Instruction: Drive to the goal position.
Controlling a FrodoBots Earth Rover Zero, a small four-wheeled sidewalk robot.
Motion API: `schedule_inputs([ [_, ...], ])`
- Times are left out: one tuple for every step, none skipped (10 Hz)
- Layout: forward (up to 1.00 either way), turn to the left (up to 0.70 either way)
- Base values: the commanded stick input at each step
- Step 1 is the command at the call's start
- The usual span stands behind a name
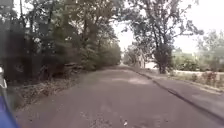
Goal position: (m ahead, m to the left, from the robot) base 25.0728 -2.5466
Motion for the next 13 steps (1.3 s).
schedule_inputs([
  [0.70, -0.01],
  [0.70, -0.01],
  [0.70, -0.01],
  [0.70, -0.01],
  [0.70, -0.01],
  [0.70, -0.01],
  [0.70, -0.01],
  [0.70, -0.01],
  [0.70, -0.01],
  [0.70, -0.02],
  [0.70, -0.03],
  [0.70, -0.30],
  [0.70, -0.31],
])
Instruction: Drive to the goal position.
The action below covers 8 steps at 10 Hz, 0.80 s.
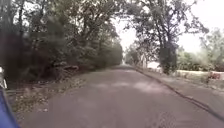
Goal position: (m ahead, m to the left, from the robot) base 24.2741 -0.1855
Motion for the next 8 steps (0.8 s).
schedule_inputs([
  [0.70, -0.14],
  [0.70, -0.01],
  [0.70, -0.01],
  [0.70, -0.01],
  [0.70, -0.01],
  [0.70, -0.01],
  [0.70, -0.01],
  [0.70, -0.01],
])
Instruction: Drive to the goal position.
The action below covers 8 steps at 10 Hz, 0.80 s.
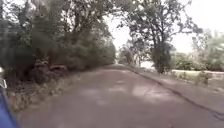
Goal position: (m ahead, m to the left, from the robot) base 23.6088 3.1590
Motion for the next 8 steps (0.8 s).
schedule_inputs([
  [0.70, -0.01],
  [0.70, -0.01],
  [0.70, -0.01],
  [0.70, -0.01],
  [0.70, -0.01],
  [0.70, -0.01],
  [0.70, -0.01],
  [0.70, -0.01],
])
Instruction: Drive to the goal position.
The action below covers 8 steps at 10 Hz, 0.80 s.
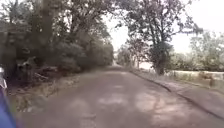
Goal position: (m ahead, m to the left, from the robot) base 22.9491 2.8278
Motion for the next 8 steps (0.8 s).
schedule_inputs([
  [0.70, -0.01],
  [0.70, -0.01],
  [0.70, -0.01],
  [0.70, -0.01],
  [0.70, -0.01],
  [0.70, -0.01],
  [0.70, -0.01],
  [0.70, -0.01],
])
